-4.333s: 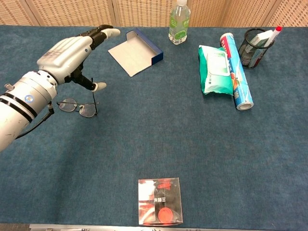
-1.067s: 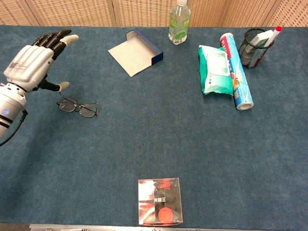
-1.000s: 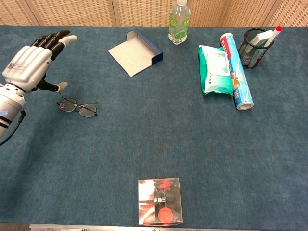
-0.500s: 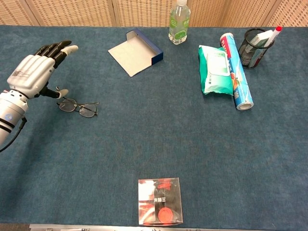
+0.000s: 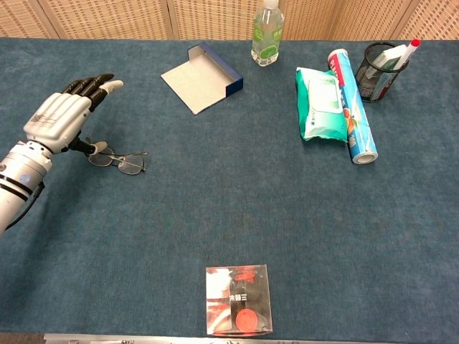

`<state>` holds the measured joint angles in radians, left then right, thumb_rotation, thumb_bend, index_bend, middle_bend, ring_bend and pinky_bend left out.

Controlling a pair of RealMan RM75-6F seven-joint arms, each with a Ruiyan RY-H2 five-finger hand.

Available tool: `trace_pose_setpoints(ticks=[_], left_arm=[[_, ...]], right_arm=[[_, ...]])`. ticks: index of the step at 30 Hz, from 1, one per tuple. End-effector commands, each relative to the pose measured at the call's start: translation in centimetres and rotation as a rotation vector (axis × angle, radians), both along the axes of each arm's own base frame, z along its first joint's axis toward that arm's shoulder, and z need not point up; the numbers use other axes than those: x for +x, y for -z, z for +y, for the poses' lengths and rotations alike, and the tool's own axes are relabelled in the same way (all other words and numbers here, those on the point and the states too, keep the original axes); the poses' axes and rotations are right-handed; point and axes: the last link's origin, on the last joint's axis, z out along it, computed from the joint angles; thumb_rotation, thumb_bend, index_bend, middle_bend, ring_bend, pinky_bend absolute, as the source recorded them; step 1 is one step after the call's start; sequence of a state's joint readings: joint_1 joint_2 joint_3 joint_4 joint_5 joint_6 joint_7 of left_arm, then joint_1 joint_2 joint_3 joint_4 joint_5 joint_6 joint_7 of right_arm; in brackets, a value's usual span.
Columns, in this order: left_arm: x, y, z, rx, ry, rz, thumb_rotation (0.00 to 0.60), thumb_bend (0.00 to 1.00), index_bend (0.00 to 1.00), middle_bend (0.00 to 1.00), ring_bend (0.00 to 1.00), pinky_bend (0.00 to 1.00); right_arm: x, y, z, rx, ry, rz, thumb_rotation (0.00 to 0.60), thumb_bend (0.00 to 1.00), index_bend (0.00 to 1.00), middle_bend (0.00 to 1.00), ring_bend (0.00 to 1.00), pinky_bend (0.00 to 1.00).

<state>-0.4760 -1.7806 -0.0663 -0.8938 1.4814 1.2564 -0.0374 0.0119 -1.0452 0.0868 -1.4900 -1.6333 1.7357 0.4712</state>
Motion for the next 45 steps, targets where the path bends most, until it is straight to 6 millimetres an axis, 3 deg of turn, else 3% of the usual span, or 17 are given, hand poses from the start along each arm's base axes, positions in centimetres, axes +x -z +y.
trace_pose_setpoints(ticks=[1,11,15,24,26,33,39,45], left_arm=[[-0.1,0.2,0.0,-0.004,-0.002,0.001,0.6,0.19,0.0,0.0,0.0,0.06],[-0.4,0.7,-0.2,-0.012,-0.009,0.013,0.6,0.19,0.0,0.0,0.0,0.06],[-0.5,-0.1,-0.6,0.006,0.0,0.013,0.6,0.19,0.0,0.0,0.0,0.06],[-0.3,-6.8,-2.5,0.072,0.034,0.006,0.6,0.19,0.0,0.0,0.0,0.06],[-0.2,-9.1,-3.4,0.079,0.029,0.026,0.6,0.19,0.0,0.0,0.0,0.06],[-1.1,-14.4,-7.2,0.054,-0.068,0.138,0.6,0.19,0.0,0.0,0.0,0.06],[-2.1,-16.9,-10.2,0.077,-0.167,0.167,0.6,0.19,0.0,0.0,0.0,0.06],[-2.9,-17.8,-12.4,0.067,-0.215,0.137,0.6,0.19,0.0,0.0,0.0,0.06]], right_arm=[[0.0,0.0,0.0,0.0,0.0,0.0,0.6,0.25,0.63,0.5,0.38,0.39],[0.0,-0.1,0.1,-0.003,-0.002,-0.001,0.6,0.25,0.63,0.5,0.38,0.39],[0.0,-0.1,0.0,-0.005,0.0,-0.001,0.6,0.25,0.63,0.5,0.38,0.39],[0.1,0.3,-0.1,0.006,-0.002,0.011,0.6,0.25,0.63,0.5,0.38,0.39],[0.2,0.5,-0.1,0.009,-0.002,0.018,0.6,0.25,0.63,0.5,0.38,0.39],[0.4,1.1,-0.1,0.012,0.004,0.041,0.6,0.25,0.63,0.5,0.38,0.39],[0.5,1.6,-0.3,0.015,0.011,0.058,0.6,0.25,0.63,0.5,0.38,0.39],[0.6,1.9,-0.4,0.014,0.013,0.07,0.6,0.25,0.63,0.5,0.38,0.39]])
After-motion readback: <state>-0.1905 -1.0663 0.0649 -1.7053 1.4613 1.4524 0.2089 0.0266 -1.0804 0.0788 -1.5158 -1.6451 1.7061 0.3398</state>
